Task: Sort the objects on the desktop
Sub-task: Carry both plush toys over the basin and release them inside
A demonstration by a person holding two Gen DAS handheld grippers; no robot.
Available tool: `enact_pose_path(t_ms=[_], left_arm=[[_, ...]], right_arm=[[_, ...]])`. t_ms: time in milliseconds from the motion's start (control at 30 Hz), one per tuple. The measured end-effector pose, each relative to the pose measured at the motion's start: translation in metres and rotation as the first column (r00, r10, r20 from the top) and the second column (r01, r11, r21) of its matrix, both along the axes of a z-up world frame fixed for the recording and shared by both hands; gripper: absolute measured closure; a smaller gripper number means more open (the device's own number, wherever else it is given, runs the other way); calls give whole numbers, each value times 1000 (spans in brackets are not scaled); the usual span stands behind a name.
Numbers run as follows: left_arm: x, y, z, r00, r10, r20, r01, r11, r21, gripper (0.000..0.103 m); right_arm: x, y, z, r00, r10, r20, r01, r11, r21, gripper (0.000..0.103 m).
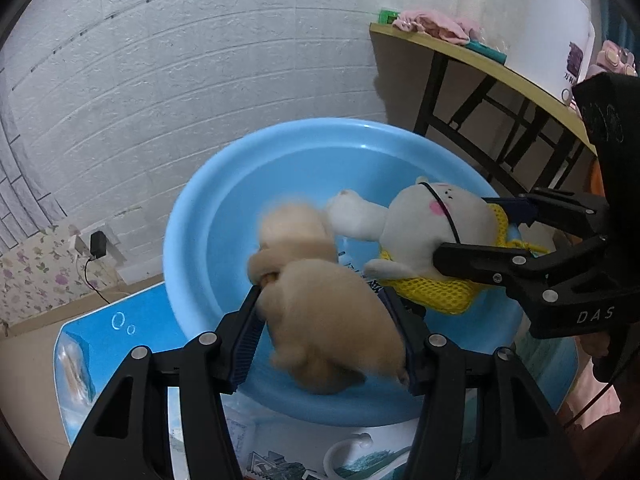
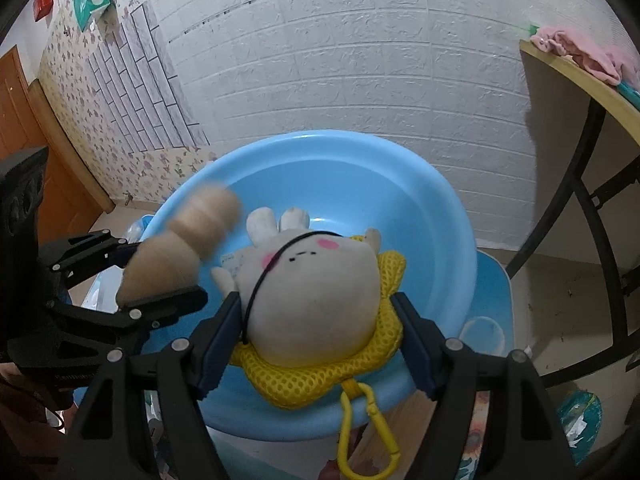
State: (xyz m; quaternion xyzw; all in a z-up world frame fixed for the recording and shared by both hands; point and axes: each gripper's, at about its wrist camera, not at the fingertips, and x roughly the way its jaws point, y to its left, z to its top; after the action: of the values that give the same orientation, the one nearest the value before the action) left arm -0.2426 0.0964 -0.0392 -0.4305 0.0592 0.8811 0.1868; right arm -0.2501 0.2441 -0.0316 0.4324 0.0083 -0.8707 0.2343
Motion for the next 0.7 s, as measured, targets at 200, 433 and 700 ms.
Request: enact_pose_path(t_ms=[200, 433, 700], left_arm=[[3, 0, 3, 1000, -1, -8, 1, 1000, 2, 46], [13, -2, 9, 1000, 0, -21, 0, 1000, 2, 45], [33, -14, 19, 999, 29, -46, -28, 1000, 11, 35]], right_arm=[[1, -3, -1, 1000, 1, 2, -1, 1000, 14, 27], [6, -3, 4, 1000, -26, 2, 26, 999, 27, 23], [27, 4, 24, 997, -61, -49, 62, 998, 24, 22]])
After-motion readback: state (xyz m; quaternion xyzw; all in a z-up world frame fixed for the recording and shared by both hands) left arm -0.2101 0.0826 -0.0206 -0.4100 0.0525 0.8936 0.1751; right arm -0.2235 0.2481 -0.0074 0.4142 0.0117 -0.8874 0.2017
